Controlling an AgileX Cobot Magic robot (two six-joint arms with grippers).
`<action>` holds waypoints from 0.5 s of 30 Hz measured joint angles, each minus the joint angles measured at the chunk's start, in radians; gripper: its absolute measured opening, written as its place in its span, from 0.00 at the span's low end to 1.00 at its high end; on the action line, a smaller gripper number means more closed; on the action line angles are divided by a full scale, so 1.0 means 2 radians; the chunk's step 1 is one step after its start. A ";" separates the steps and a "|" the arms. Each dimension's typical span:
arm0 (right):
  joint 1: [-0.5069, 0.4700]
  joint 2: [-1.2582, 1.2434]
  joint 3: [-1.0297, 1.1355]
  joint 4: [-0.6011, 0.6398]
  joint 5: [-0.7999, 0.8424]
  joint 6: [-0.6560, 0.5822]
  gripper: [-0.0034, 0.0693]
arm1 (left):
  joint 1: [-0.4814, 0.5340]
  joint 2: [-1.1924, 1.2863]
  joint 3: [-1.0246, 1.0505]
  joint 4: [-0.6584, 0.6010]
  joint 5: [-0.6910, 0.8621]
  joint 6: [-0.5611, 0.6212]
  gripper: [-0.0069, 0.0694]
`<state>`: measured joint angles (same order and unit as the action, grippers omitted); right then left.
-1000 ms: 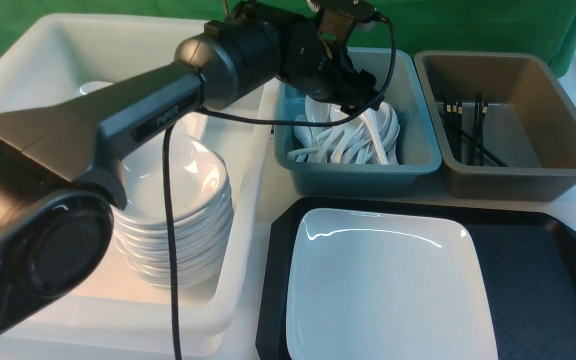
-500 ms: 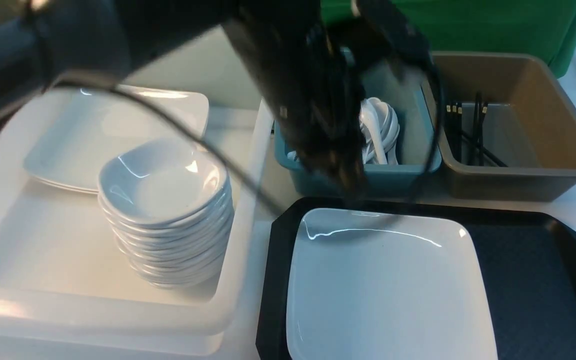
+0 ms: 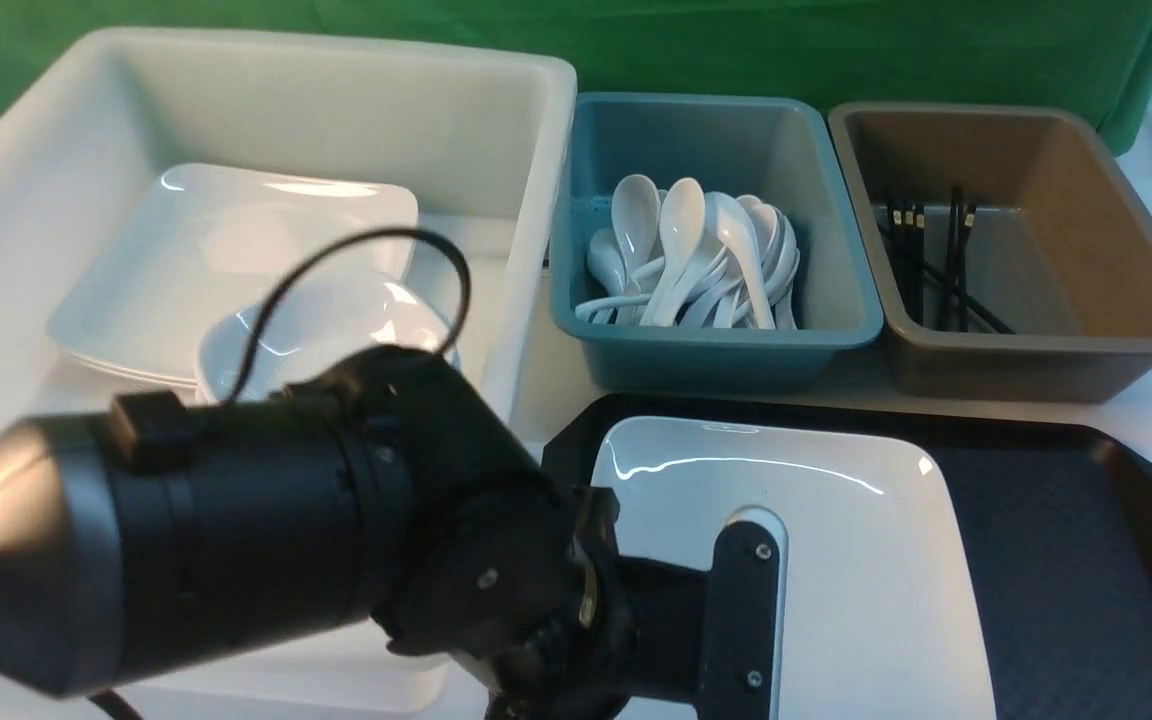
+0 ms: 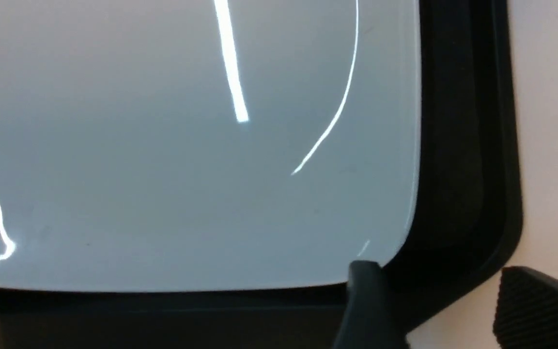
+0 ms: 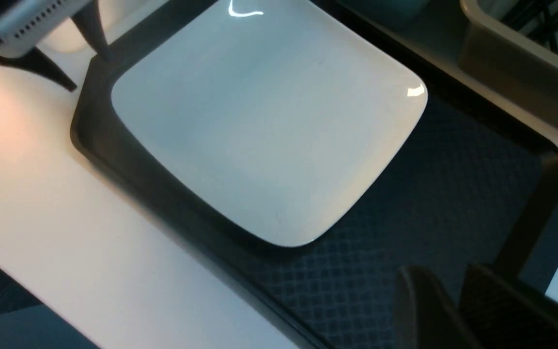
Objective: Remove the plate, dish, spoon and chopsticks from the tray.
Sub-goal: Use the left arm to grab a plate from the dinner plate
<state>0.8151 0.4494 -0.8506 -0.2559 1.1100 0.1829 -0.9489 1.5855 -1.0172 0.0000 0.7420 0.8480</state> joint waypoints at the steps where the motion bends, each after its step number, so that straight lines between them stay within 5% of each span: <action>1: 0.000 0.000 0.000 0.000 0.000 0.001 0.27 | 0.000 0.005 0.004 0.000 -0.017 0.011 0.67; 6: 0.000 0.000 0.000 0.000 0.000 0.004 0.27 | 0.000 0.031 0.005 0.000 -0.041 0.046 0.78; 15: 0.000 0.000 0.000 0.000 0.000 0.004 0.27 | 0.000 0.071 0.007 0.043 -0.059 0.050 0.74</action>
<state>0.8151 0.4494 -0.8506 -0.2559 1.1100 0.1916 -0.9489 1.7272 -1.0023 0.0854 0.6243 0.9479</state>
